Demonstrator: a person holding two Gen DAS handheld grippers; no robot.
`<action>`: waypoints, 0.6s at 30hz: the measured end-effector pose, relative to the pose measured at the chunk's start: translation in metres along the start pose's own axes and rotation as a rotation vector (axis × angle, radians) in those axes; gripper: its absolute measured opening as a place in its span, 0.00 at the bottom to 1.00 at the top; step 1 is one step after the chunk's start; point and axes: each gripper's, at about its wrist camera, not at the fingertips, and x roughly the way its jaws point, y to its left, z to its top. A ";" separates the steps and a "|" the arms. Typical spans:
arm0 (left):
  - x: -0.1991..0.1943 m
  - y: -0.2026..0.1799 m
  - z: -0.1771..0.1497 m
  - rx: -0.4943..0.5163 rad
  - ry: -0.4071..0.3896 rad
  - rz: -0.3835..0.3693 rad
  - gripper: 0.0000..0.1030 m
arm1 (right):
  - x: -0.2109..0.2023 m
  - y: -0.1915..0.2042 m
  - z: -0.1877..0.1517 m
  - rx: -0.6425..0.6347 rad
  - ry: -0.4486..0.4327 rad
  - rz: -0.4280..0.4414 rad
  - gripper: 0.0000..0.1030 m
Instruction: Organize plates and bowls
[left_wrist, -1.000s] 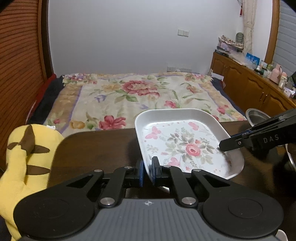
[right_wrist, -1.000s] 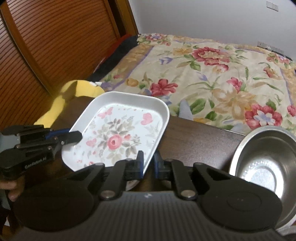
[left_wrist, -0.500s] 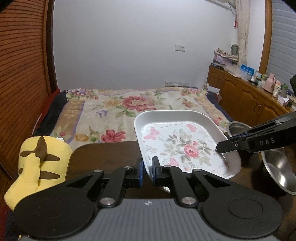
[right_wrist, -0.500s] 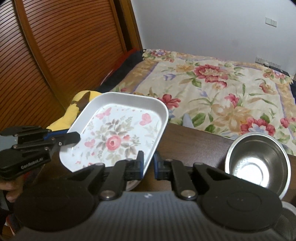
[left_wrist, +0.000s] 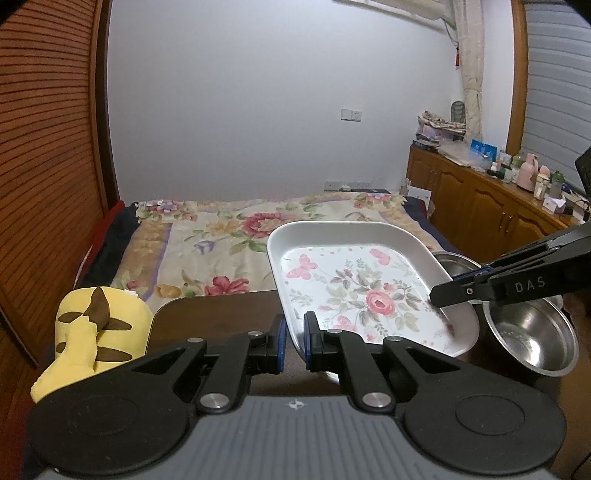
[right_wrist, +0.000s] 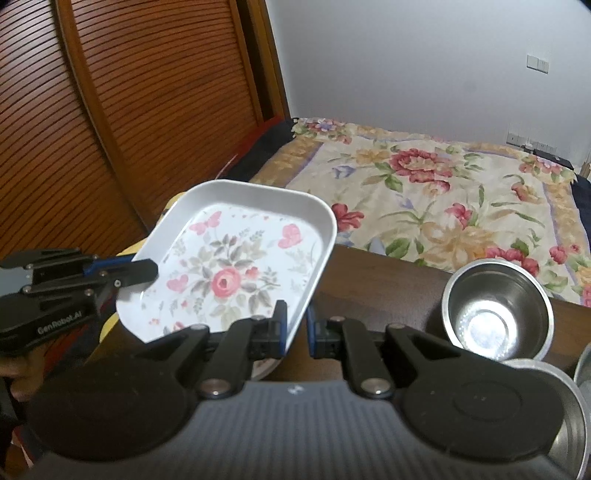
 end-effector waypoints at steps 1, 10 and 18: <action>-0.003 -0.002 -0.001 0.003 -0.002 -0.001 0.10 | -0.003 0.000 -0.002 -0.001 -0.004 0.000 0.12; -0.022 -0.013 -0.013 0.011 -0.011 -0.012 0.11 | -0.020 0.000 -0.015 0.001 -0.020 -0.001 0.12; -0.024 -0.022 -0.030 0.024 0.011 -0.023 0.11 | -0.022 -0.002 -0.031 0.007 -0.002 -0.009 0.12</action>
